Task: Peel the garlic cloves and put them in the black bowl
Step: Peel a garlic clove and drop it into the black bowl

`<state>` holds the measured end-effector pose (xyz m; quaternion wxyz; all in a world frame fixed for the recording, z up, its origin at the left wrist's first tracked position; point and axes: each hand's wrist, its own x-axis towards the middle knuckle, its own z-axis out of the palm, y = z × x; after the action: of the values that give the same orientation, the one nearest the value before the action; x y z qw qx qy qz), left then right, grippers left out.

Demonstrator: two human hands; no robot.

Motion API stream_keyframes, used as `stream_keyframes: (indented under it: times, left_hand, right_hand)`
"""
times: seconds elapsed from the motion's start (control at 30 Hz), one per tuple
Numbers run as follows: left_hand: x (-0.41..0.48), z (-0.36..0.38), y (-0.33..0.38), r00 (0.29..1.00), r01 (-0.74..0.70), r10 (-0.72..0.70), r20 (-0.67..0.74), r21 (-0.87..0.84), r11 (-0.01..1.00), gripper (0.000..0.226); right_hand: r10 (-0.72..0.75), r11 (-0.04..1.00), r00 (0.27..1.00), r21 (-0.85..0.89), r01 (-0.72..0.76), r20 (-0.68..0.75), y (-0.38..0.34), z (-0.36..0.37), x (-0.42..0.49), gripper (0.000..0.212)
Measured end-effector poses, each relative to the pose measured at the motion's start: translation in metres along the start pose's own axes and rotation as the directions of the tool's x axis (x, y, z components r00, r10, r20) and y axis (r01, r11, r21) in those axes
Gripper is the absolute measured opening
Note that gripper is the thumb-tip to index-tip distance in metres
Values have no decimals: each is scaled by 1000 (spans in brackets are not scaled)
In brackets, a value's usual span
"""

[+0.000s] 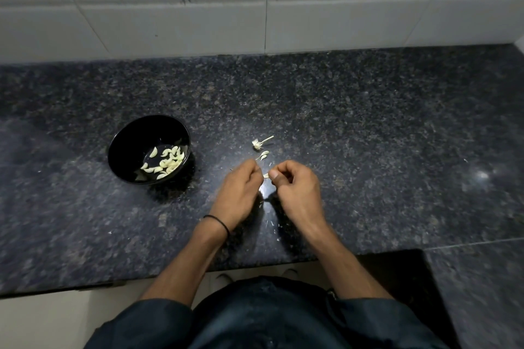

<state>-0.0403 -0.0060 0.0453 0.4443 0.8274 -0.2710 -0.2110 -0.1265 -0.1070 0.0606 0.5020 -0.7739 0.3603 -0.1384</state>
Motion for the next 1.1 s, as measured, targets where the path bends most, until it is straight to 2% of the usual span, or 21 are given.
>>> stream_keyframes:
  times: [0.07, 0.13, 0.2, 0.27, 0.37, 0.43, 0.5, 0.57, 0.6, 0.63, 0.67, 0.7, 0.77, 0.83, 0.9, 0.97, 1.0, 1.03, 1.07, 1.1]
  left_hand:
    - [0, 3, 2, 982, 187, -190, 8, -218, 958, 22]
    - [-2, 6, 7, 967, 249, -256, -7, -201, 947, 20]
    - [-4, 7, 8, 988, 124, -119, -93, 45, 991, 19]
    - [-4, 5, 6, 978, -92, 138, -156, 275, 957, 20]
    - [-2, 2, 3, 910, -293, 385, -155, 418, 860, 19]
    - [-2, 1, 3, 894, -309, 415, -172, 434, 846, 18]
    - [-1, 4, 7, 937, -184, 263, -228, 318, 930, 17]
    - [5, 5, 3, 978, 24, -28, -208, -22, 999, 18]
    - [6, 4, 2, 976, 112, -152, -156, -238, 965, 16]
    - [7, 4, 0, 968, 164, -221, -122, -359, 919, 16]
    - [6, 3, -2, 968, 170, -226, -112, -372, 913, 16]
    - [5, 3, -3, 975, 132, -178, -134, -297, 946, 15]
    - [1, 4, -3, 974, -59, 67, -214, 44, 997, 17]
    - [1, 2, -1, 918, -252, 336, -211, 345, 904, 17]
    - [3, 1, -2, 889, -319, 423, -175, 424, 847, 17]
    - [3, 2, 1, 929, -228, 302, -215, 312, 922, 17]
    - [3, 2, 5, 963, -120, 145, -228, 120, 985, 19]
    - [3, 3, 10, 981, 27, -62, -185, -186, 982, 22]
    - [4, 3, 15, 965, 185, -251, -76, -483, 856, 24]
    - [4, 3, 16, 924, 321, -376, 62, -659, 680, 25]
  right_hand:
    - [-44, 998, 999, -43, 43, -3, -2, -1, -1, 12]
    - [-113, 986, 994, -123, 110, -16, -4, 2, -2, 11]
    - [-170, 966, 985, -202, 160, -34, -5, 5, -4, 11]
    - [-160, 966, 986, -216, 146, -51, -8, 7, -5, 14]
    - [-112, 975, 992, -197, 98, -61, -14, 5, -5, 17]
    - [-119, 972, 991, -212, 104, -58, -17, 4, -5, 17]
    - [-164, 958, 985, -248, 147, -51, -19, 4, -4, 14]
    - [-199, 944, 979, -277, 182, -36, -20, 3, -3, 11]
    - [-208, 940, 978, -280, 192, -29, -19, 2, -2, 11]
    - [-214, 939, 976, -282, 199, -24, -19, 1, -2, 11]
    - [-217, 937, 976, -285, 202, -20, -18, 1, -2, 11]
    - [-219, 934, 975, -292, 205, -17, -18, 1, -2, 11]
    - [-223, 923, 975, -324, 208, -9, -18, 2, -1, 12]
    - [-217, 916, 976, -348, 201, -8, -19, 4, -1, 12]
    - [-217, 912, 976, -358, 199, -11, -20, 3, 0, 12]
    - [-246, 903, 969, -368, 222, -19, -21, 3, -1, 13]
    - [-269, 896, 963, -372, 241, -25, -20, 2, -1, 14]
    - [-291, 892, 956, -370, 260, -29, -20, 2, -1, 16]
    - [-311, 889, 950, -362, 279, -32, -19, 2, 0, 17]
    - [-323, 890, 946, -350, 293, -30, -18, 2, 0, 17]
